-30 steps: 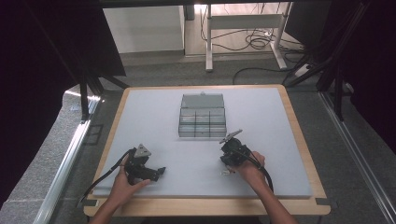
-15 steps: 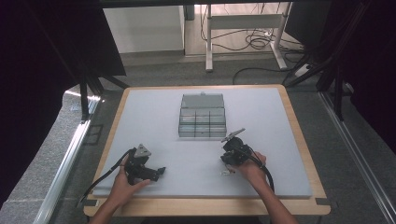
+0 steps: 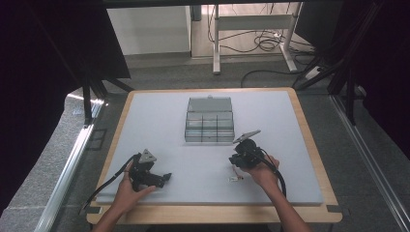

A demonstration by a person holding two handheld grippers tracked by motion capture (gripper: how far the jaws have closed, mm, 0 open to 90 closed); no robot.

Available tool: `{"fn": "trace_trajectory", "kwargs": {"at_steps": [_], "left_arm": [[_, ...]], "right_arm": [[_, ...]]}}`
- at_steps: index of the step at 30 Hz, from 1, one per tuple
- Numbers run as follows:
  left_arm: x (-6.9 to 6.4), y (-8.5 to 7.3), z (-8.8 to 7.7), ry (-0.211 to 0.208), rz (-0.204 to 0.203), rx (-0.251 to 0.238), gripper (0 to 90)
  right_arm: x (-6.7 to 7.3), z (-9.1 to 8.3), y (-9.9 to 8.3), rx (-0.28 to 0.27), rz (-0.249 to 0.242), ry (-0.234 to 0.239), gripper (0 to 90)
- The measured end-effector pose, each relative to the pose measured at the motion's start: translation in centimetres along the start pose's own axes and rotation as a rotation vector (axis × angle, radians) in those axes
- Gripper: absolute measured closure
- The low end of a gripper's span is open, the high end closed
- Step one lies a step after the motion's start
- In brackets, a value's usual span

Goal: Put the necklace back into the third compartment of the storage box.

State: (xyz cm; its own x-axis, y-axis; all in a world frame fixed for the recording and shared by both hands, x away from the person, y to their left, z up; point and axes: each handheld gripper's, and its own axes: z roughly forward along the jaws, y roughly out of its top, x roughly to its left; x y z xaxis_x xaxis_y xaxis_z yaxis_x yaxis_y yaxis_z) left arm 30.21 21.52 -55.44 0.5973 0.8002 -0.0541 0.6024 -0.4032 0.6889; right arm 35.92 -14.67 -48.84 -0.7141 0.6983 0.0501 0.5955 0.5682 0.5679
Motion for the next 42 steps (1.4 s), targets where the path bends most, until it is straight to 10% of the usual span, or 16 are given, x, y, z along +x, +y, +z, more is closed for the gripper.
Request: {"fn": "trace_trajectory", "kwargs": {"at_steps": [42], "left_arm": [[0.0,0.0,0.0,0.000,-0.009,-0.003,0.0]], "right_arm": [[-1.2,-9.7,3.3,-0.257,0.047,0.007,77.2]]}}
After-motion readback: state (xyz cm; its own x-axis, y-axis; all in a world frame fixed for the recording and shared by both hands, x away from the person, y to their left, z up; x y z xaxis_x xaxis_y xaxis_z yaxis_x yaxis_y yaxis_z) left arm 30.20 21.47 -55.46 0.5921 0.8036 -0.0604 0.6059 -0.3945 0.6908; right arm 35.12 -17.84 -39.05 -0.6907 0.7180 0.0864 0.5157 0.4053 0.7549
